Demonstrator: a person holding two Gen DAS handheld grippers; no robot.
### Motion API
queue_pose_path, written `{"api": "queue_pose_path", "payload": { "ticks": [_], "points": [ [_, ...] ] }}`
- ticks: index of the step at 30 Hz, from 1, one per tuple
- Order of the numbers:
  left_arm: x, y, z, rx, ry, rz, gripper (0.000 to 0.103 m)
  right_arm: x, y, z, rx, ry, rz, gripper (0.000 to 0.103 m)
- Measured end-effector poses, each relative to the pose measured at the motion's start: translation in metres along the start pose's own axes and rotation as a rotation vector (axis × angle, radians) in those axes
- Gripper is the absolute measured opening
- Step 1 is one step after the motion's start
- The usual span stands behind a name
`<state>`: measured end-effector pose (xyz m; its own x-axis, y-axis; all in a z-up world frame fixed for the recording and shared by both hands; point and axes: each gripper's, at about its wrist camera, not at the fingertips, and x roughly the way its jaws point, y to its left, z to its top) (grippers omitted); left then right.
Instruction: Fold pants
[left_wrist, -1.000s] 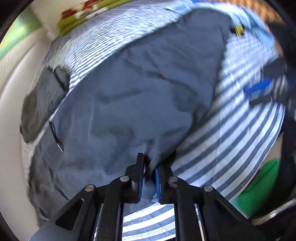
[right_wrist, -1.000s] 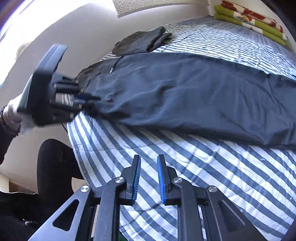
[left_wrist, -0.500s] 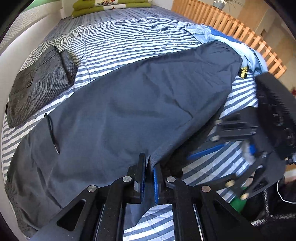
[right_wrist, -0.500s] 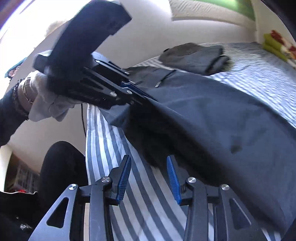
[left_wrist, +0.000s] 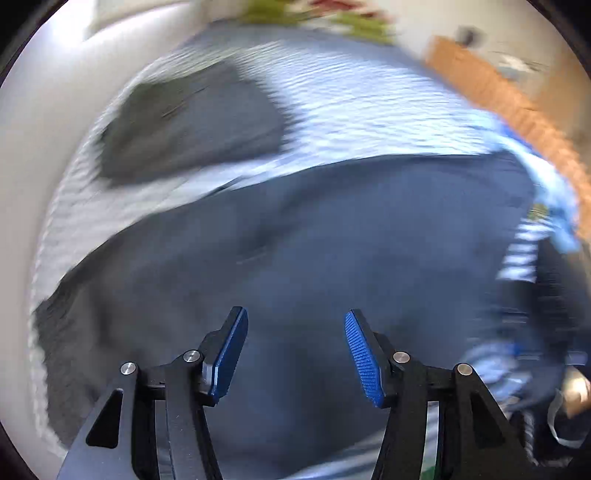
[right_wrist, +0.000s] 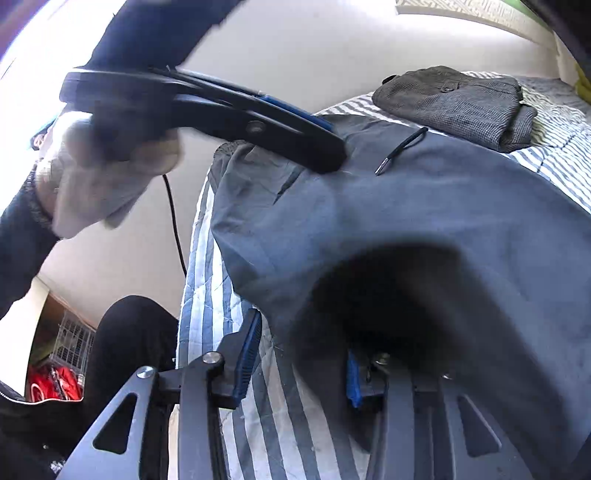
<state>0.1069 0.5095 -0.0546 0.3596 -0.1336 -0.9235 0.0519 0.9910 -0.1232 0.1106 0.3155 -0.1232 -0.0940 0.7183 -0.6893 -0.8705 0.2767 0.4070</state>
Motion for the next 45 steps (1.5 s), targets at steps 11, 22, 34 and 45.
{"api": "queue_pose_path", "payload": {
  "ticks": [11, 22, 34, 45],
  "points": [
    [0.027, 0.087, -0.022, -0.235, -0.051, 0.281, 0.056, -0.004, 0.039, -0.029, 0.027, 0.01, -0.099, 0.005],
    [-0.009, 0.057, -0.026, -0.168, -0.073, 0.347, 0.055, -0.063, 0.017, -0.07, 0.248, 0.105, 0.003, 0.014],
    [-0.031, -0.178, -0.056, 0.246, -0.092, -0.108, 0.055, -0.261, -0.095, -0.167, 0.581, -0.185, -0.369, 0.018],
    [0.022, -0.183, -0.064, 0.209, 0.107, -0.093, 0.056, -0.213, -0.174, -0.133, 0.622, -0.056, -0.541, 0.018]
  ]
}}
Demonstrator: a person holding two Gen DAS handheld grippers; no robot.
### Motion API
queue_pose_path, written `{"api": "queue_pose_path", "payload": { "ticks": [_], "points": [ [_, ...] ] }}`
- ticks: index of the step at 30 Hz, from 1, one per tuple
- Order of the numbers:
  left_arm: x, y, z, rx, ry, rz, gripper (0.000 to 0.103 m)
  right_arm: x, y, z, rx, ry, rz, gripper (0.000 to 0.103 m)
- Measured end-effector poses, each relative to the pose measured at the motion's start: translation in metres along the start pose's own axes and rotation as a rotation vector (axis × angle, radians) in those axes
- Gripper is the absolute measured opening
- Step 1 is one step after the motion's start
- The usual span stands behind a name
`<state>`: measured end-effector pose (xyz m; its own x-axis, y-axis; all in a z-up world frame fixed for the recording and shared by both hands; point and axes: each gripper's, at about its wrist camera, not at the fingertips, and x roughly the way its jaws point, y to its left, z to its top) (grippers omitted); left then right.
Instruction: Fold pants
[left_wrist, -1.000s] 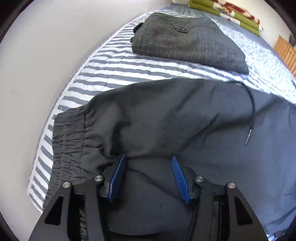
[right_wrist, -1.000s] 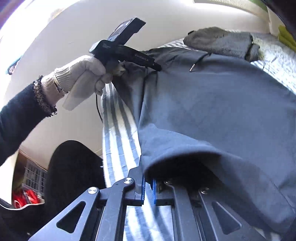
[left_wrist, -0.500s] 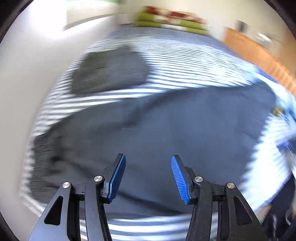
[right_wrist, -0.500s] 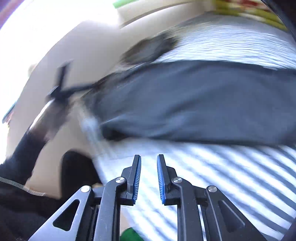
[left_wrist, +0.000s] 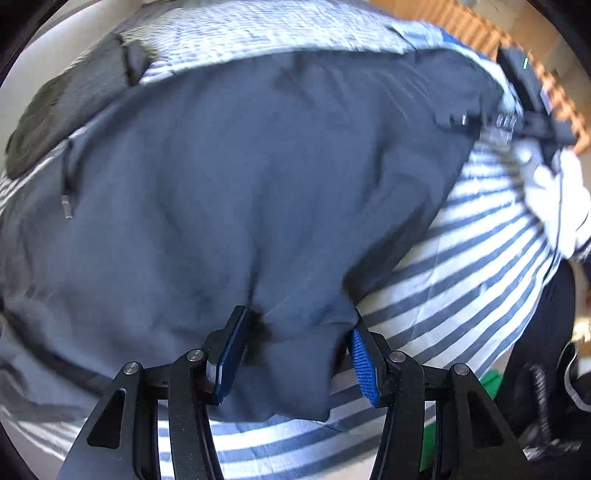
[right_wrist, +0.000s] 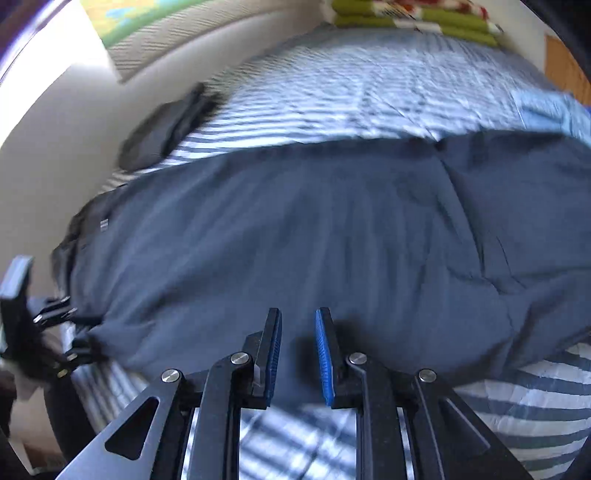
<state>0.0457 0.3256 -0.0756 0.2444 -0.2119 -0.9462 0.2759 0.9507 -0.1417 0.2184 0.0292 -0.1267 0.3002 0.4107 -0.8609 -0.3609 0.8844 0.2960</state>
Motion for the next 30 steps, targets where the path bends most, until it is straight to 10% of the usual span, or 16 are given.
{"api": "queue_pose_path", "payload": {
  "ticks": [4, 8, 15, 30],
  "points": [
    [-0.029, -0.011, 0.011, 0.035, -0.065, 0.04, 0.057, -0.042, -0.042, -0.016, 0.128, -0.094, 0.13, 0.02],
    [-0.04, -0.035, 0.033, 0.07, -0.113, 0.023, 0.058, -0.105, -0.106, -0.05, 0.282, -0.257, 0.074, 0.046],
    [-0.018, -0.091, 0.085, 0.142, -0.114, -0.005, 0.06, -0.16, -0.211, -0.07, 0.497, -0.378, -0.015, 0.049],
    [0.037, -0.141, 0.126, 0.191, -0.001, 0.012, 0.06, -0.108, -0.232, 0.058, 0.151, -0.263, -0.205, 0.037]
  ]
}}
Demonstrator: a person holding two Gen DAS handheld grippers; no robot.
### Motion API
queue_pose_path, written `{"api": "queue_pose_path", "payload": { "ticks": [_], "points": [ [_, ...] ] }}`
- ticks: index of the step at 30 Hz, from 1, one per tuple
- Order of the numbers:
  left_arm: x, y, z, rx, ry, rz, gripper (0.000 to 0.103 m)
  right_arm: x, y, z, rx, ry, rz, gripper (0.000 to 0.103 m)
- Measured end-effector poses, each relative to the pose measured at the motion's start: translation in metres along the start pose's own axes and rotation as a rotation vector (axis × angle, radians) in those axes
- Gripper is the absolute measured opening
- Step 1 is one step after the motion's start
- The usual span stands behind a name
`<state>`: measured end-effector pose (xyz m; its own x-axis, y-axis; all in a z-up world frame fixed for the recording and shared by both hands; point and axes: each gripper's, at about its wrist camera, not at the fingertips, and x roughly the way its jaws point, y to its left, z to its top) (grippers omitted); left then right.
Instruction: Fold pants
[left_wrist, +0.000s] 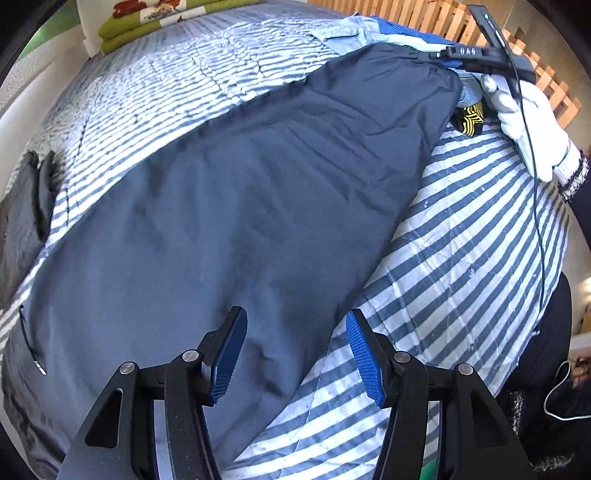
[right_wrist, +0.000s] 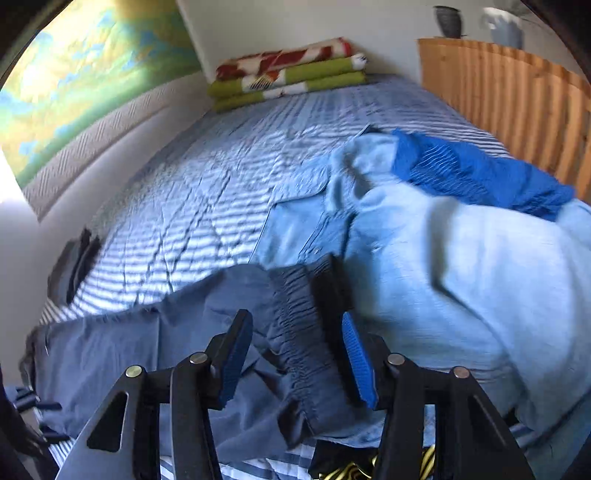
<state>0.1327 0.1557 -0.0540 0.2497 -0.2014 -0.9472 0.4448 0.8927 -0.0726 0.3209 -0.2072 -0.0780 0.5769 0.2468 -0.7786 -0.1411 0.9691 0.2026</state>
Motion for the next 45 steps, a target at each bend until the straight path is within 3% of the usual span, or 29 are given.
{"api": "queue_pose_path", "payload": {
  "ticks": [2, 6, 9, 13, 14, 16, 21, 23, 25, 27, 28, 30, 31, 34, 37, 38, 39, 43, 44, 45],
  "points": [
    [0.009, 0.002, 0.001, -0.002, 0.014, 0.004, 0.06, 0.009, 0.0, -0.005, -0.015, 0.017, 0.008, 0.036],
    [0.035, 0.005, 0.001, -0.006, 0.06, 0.008, 0.061, 0.004, -0.019, -0.007, 0.047, -0.002, 0.148, 0.032],
    [0.047, 0.007, 0.0, -0.023, 0.05, -0.02, 0.072, -0.008, -0.026, -0.003, 0.054, 0.007, 0.222, 0.039],
    [0.052, -0.002, 0.001, 0.007, 0.041, -0.003, 0.079, 0.007, -0.019, 0.012, 0.028, 0.042, 0.193, 0.038],
    [0.052, -0.004, 0.001, 0.019, 0.042, 0.006, 0.079, 0.013, -0.014, 0.014, 0.009, 0.05, 0.15, 0.022],
    [0.051, -0.005, 0.001, 0.02, 0.042, 0.005, 0.079, 0.018, -0.003, 0.011, -0.045, 0.06, 0.069, 0.014],
    [0.046, 0.0, 0.001, -0.018, 0.032, -0.021, 0.079, -0.022, -0.001, 0.007, -0.068, -0.108, -0.008, 0.006],
    [0.048, 0.001, -0.001, -0.015, 0.04, -0.022, 0.079, -0.024, -0.002, 0.009, -0.081, -0.121, -0.034, 0.006],
    [0.049, 0.0, -0.001, -0.007, 0.038, -0.014, 0.08, -0.007, -0.005, 0.01, -0.066, -0.033, -0.026, 0.013],
    [0.047, 0.002, -0.002, -0.021, 0.032, -0.026, 0.08, 0.01, -0.012, 0.011, -0.037, 0.059, 0.008, 0.026],
    [0.045, 0.003, -0.004, -0.028, 0.031, -0.033, 0.08, 0.01, -0.018, 0.011, -0.019, 0.046, -0.007, 0.029],
    [0.042, 0.007, -0.011, -0.031, 0.034, -0.038, 0.08, 0.004, -0.027, 0.01, -0.002, 0.014, 0.012, 0.051],
    [0.042, 0.008, -0.012, -0.03, 0.035, -0.037, 0.08, 0.002, -0.032, 0.01, 0.007, 0.015, 0.043, 0.055],
    [0.041, 0.011, -0.017, -0.025, 0.035, -0.034, 0.08, 0.016, -0.041, 0.008, 0.017, 0.106, 0.147, 0.057],
    [0.041, 0.014, -0.017, -0.029, 0.031, -0.032, 0.08, 0.037, -0.042, 0.0, 0.037, 0.159, 0.159, 0.057],
    [0.042, 0.014, -0.015, -0.029, 0.032, -0.032, 0.08, 0.039, -0.041, -0.003, 0.049, 0.152, 0.164, 0.054],
    [0.043, 0.015, -0.014, -0.026, 0.034, -0.032, 0.08, 0.038, -0.04, -0.004, 0.059, 0.14, 0.169, 0.042],
    [0.046, 0.009, -0.012, -0.014, 0.044, -0.027, 0.08, 0.015, -0.028, -0.011, 0.054, 0.071, 0.159, 0.024],
    [0.046, 0.009, -0.012, -0.013, 0.046, -0.025, 0.08, 0.008, -0.022, -0.011, 0.038, 0.058, 0.155, 0.015],
    [0.047, 0.007, -0.012, -0.015, 0.046, -0.024, 0.08, 0.0, -0.016, -0.014, 0.018, 0.04, 0.137, 0.015]
  ]
}}
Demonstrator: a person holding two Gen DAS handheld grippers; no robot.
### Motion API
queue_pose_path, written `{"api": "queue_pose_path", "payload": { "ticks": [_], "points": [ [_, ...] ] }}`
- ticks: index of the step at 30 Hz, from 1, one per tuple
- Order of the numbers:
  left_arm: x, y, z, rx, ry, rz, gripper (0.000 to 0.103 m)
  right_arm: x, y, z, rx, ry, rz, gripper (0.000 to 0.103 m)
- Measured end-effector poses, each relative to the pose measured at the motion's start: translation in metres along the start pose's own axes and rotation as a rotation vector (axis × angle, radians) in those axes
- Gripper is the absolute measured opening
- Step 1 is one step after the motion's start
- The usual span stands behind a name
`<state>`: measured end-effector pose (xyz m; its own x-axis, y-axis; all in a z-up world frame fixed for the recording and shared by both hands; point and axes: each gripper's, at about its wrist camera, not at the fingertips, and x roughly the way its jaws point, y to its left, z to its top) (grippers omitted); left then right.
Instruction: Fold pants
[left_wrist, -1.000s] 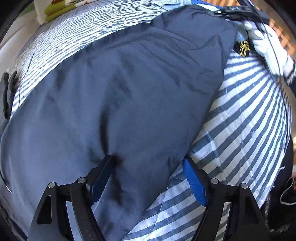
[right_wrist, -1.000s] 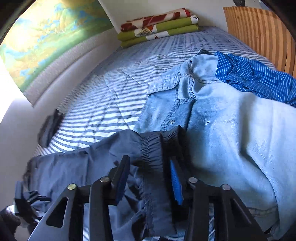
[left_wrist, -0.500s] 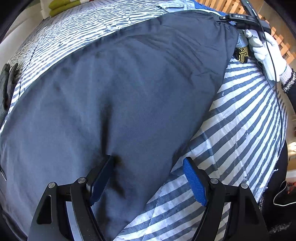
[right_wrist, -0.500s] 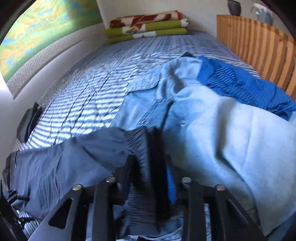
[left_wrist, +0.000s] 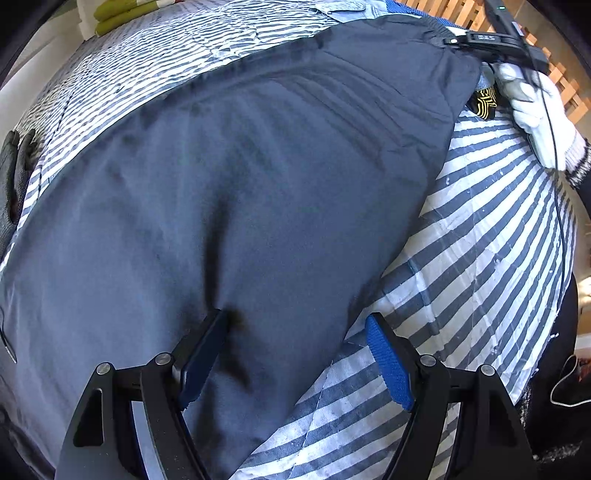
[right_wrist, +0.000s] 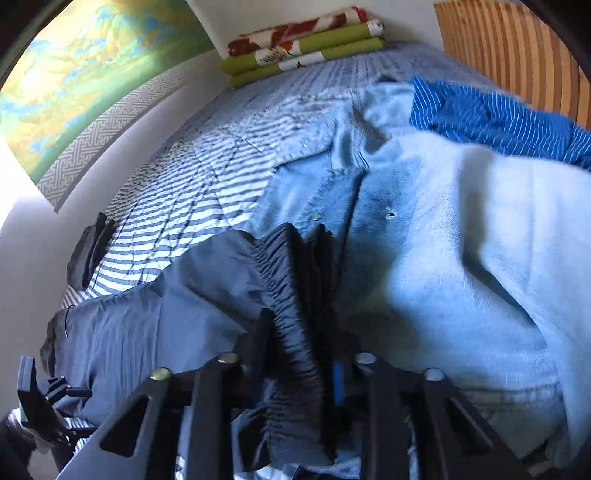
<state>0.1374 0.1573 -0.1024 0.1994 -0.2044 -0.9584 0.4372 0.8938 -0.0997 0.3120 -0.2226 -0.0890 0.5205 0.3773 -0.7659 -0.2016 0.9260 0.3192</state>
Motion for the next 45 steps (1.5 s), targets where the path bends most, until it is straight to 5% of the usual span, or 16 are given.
{"api": "queue_pose_path", "payload": {
  "ticks": [6, 11, 21, 32, 38, 45],
  "points": [
    [-0.003, 0.0, -0.001, -0.011, -0.008, -0.001, 0.08, -0.02, 0.029, -0.001, -0.058, -0.072, -0.053, 0.013],
    [-0.034, 0.014, -0.009, -0.078, -0.065, -0.056, 0.08, -0.033, 0.033, 0.003, 0.028, -0.061, -0.04, 0.013],
    [-0.134, 0.092, -0.106, -0.32, -0.246, 0.013, 0.08, -0.088, 0.127, 0.033, 0.057, -0.02, -0.059, 0.013],
    [-0.173, 0.18, -0.204, -0.416, -0.36, 0.059, 0.08, -0.073, 0.33, 0.035, -0.084, 0.081, -0.099, 0.013],
    [-0.193, 0.248, -0.258, -0.522, -0.417, 0.097, 0.08, -0.016, 0.474, 0.017, -0.217, 0.155, -0.018, 0.013],
    [-0.204, 0.31, -0.305, -0.603, -0.449, 0.137, 0.08, 0.077, 0.62, -0.046, -0.345, 0.299, 0.075, 0.013]
  ]
}}
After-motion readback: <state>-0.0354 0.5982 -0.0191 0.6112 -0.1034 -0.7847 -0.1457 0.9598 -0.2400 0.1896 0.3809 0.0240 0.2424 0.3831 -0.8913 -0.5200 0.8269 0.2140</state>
